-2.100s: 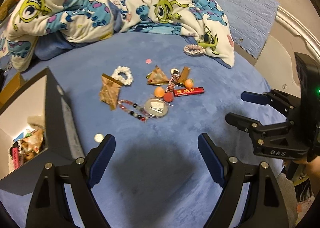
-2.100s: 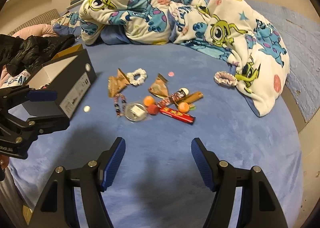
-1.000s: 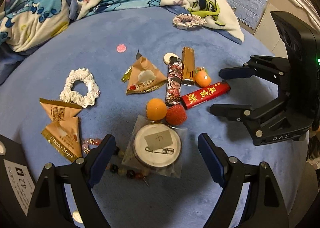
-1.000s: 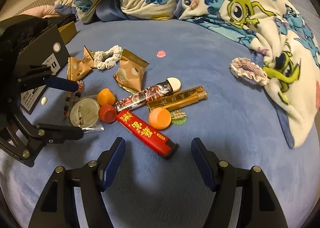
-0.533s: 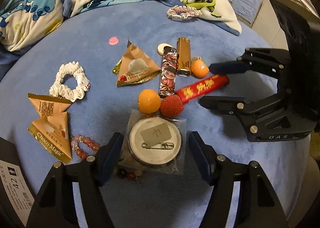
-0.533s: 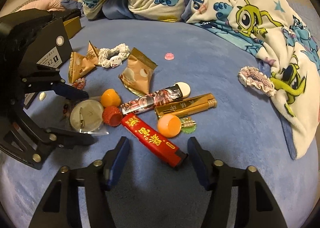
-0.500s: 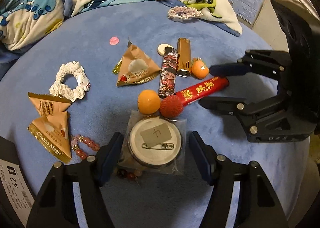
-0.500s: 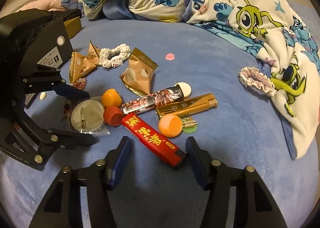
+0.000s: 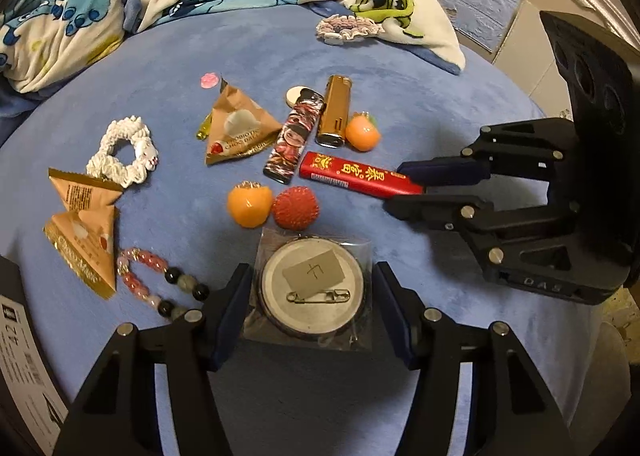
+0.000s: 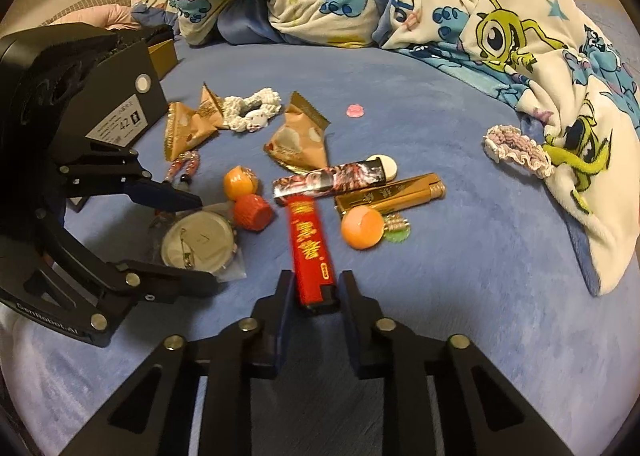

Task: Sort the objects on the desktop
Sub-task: 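Grasp the bagged round badge with the left tool while the right tool grasps the red lighter, then lift the badge and red lighter and carry them toward the shoebox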

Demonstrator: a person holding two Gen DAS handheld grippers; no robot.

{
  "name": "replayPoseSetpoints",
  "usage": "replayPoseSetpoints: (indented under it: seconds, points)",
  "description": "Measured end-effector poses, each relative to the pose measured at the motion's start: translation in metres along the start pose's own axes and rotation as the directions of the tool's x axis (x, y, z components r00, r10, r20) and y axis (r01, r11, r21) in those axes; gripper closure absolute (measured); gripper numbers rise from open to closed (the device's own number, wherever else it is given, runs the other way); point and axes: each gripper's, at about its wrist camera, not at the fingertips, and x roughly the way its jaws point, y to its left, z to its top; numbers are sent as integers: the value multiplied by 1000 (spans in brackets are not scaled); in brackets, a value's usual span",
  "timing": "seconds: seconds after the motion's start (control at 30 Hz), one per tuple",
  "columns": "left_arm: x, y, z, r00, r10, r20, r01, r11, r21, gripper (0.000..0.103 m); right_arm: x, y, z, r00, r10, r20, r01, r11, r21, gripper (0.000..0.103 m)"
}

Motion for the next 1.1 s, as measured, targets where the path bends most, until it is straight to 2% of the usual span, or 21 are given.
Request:
replayPoseSetpoints:
  seconds: [0.23, 0.87, 1.1]
  points:
    - [-11, -8, -11, 1000, -30, 7, 30, 999, -38, 43, -11, 9, -12, 1000, 21, 3, -21, 1000, 5, 82]
    - [-74, -24, -42, 998, -9, 59, 16, 993, -119, 43, -62, 35, -27, 997, 34, 66, -37, 998, 53, 83]
    - [-87, -20, -63, 999, 5, 48, 3, 988, -151, 43, -68, 46, -34, 999, 32, 36, -34, 998, 55, 83]
